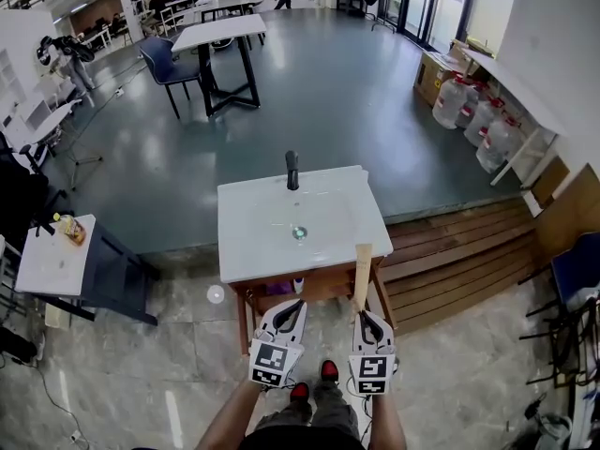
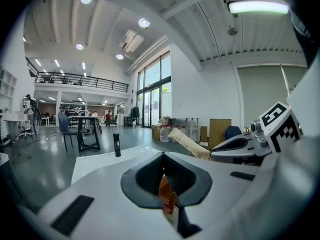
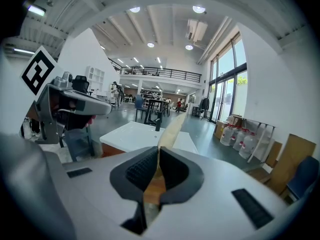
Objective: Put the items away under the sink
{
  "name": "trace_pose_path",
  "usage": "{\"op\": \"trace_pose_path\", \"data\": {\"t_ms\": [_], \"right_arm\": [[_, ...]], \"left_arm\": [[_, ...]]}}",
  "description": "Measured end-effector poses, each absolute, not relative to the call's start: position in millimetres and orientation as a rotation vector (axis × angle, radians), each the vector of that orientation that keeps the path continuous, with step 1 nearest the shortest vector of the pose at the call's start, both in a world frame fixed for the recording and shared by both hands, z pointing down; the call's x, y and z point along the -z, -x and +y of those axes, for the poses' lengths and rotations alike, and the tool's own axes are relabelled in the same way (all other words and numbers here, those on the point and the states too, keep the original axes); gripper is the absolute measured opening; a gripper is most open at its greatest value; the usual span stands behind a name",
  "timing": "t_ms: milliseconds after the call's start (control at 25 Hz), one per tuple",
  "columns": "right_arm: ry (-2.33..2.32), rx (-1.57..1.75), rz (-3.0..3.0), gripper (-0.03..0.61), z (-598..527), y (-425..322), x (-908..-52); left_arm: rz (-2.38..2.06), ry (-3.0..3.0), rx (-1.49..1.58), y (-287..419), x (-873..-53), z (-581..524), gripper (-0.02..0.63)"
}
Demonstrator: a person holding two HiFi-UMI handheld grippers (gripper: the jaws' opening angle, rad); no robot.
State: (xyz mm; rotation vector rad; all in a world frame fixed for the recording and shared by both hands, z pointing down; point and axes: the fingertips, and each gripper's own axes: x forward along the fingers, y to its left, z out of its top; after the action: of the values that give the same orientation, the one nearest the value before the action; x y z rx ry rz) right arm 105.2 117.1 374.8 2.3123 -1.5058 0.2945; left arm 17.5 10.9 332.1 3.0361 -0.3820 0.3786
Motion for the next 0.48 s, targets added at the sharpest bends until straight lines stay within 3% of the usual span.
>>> {"op": "trace_pose_path", "data": {"t_ms": [480], "right_arm": [[-2.209,-0.431,-1.595,0.04,129.2,-96.0,-436.4]], "left_arm": [[-0.467,-2.928,-0.507,-13.3,-392.9,21.3,0.006]]}}
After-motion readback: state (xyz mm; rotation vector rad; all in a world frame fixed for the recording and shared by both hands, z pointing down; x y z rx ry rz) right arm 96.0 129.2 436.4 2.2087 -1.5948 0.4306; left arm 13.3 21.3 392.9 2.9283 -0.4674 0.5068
